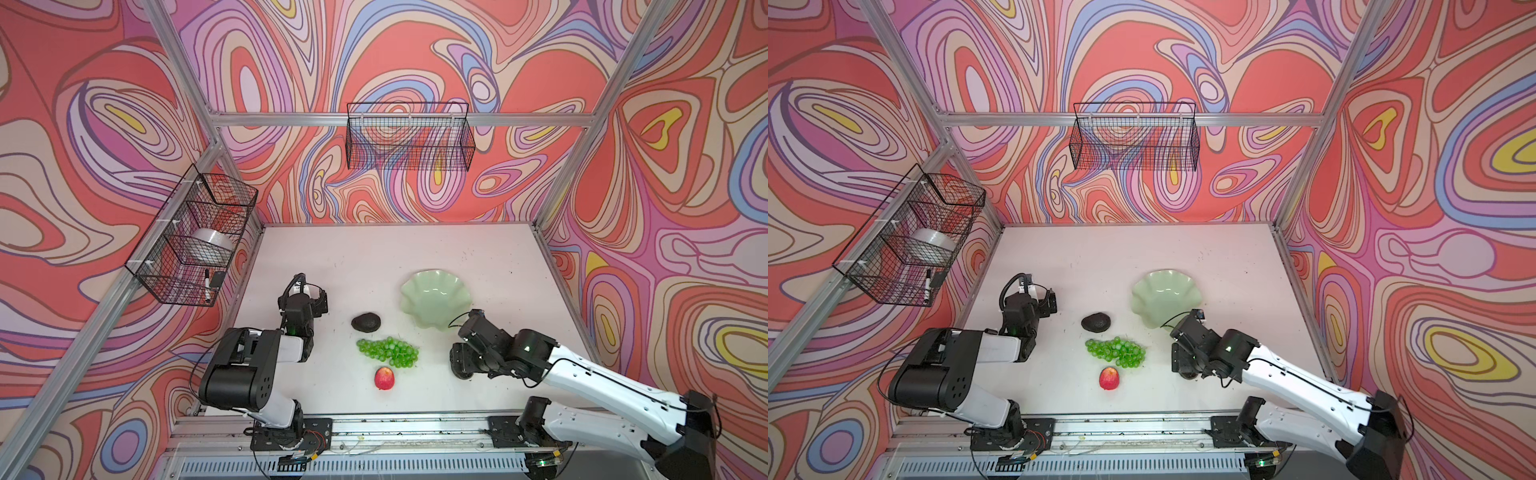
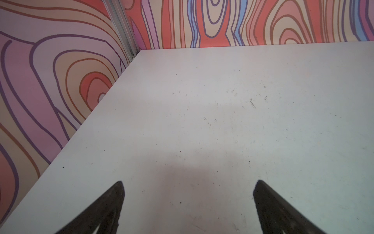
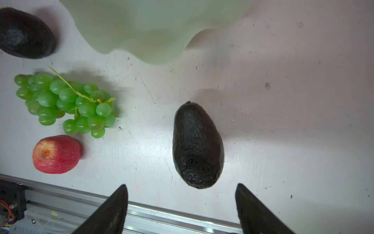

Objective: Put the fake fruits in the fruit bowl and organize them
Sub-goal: 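Lower the right gripper and grasp the nearer dark avocado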

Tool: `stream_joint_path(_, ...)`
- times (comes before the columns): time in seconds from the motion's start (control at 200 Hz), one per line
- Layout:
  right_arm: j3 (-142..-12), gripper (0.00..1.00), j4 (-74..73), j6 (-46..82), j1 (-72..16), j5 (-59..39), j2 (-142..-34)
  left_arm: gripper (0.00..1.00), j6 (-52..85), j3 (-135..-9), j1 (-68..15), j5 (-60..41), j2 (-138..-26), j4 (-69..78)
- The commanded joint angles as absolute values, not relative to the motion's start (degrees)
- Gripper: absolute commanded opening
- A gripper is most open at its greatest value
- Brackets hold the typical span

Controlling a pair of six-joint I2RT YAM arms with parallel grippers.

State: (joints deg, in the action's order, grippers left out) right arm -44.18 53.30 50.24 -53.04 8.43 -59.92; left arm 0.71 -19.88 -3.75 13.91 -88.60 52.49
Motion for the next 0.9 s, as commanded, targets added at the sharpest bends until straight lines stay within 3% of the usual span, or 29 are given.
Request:
stream_joint_path(0.0,-41.90,0.86,47.93,56.30,-54.72,11.94,-63.99,1.00,1.19,-20.74,-3.60,13.91,-88.76,53.34)
stream_joint_path(0.481,-38.07,0.83,40.47,57.47,-54.26,19.77,-71.19,1.00,1.21,-20.74,-3.60,13.96,-88.70,53.35)
stream_joint_path(0.566,-38.14,0.77,37.61,56.88,-53.87,18.25,-73.25,1.00,1.16,-20.74,-3.58,13.97,-88.73,53.35)
stream_joint_path(0.701,-38.57,0.61,38.07,57.03,-53.84,17.70,-74.49,1.00,1.22,-20.73,-3.60,13.96,-88.68,53.33)
stream_joint_path(0.891,-43.19,0.47,50.67,56.95,-53.88,20.58,-64.86,1.00,1.15,-20.74,-3.60,14.01,-88.74,53.35)
